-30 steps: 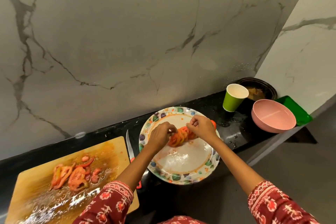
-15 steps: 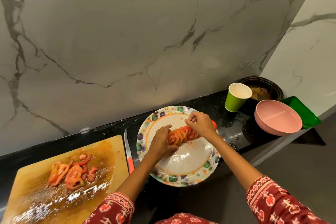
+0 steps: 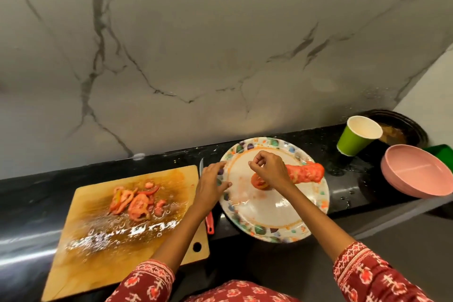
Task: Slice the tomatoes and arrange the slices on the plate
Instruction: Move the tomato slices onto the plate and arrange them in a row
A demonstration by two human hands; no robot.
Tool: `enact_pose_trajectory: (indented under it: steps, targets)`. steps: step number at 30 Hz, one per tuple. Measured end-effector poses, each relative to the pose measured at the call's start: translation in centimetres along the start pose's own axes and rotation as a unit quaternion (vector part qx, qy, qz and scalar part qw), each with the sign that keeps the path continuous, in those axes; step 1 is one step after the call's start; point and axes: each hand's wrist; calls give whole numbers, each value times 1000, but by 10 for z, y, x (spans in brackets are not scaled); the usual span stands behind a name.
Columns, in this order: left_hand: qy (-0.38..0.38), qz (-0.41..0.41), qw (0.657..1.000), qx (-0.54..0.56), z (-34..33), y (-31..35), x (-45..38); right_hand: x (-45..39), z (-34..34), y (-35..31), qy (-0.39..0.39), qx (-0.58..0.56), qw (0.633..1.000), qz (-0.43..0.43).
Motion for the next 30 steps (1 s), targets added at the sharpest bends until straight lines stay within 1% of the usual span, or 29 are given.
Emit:
enact_pose_trajectory:
  steps: [3, 10, 13, 16, 18, 21, 25, 27, 30]
  targets:
    - [50, 22, 998, -16, 32, -15, 19, 8, -29, -22, -32, 3, 999, 24]
    - [140, 116, 982, -48, 124, -81, 71, 26, -86, -87, -122, 33, 987, 96]
    - [148, 147, 976, -62, 150, -98, 94, 38, -112, -109, -158, 55, 979, 118]
    - [147, 163, 973, -65, 164, -112, 115, 57, -143, -127, -218, 77, 962, 147]
    - [140, 171, 973, -72, 168, -121, 124, 71, -161, -141, -234, 96, 955, 155]
    - [124, 170, 975, -66, 170, -127, 131, 82, -184, -162, -221, 142, 950, 168]
    - [142, 149, 977, -54, 168, -129, 132, 86, -196, -177, -221, 210, 939, 160]
    - [153, 131, 978, -51, 166, -126, 131, 86, -194, -179, -225, 214, 935, 173]
    - [143, 96, 985, -26, 162, -120, 130, 87, -185, -177, -250, 207, 926, 192]
Point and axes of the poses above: each hand's wrist, its own x-axis away from the middle knuckle, its own z-axis out of the back of the hand, y = z × x, and after that the axes turned 14 degrees about -z, right-handed
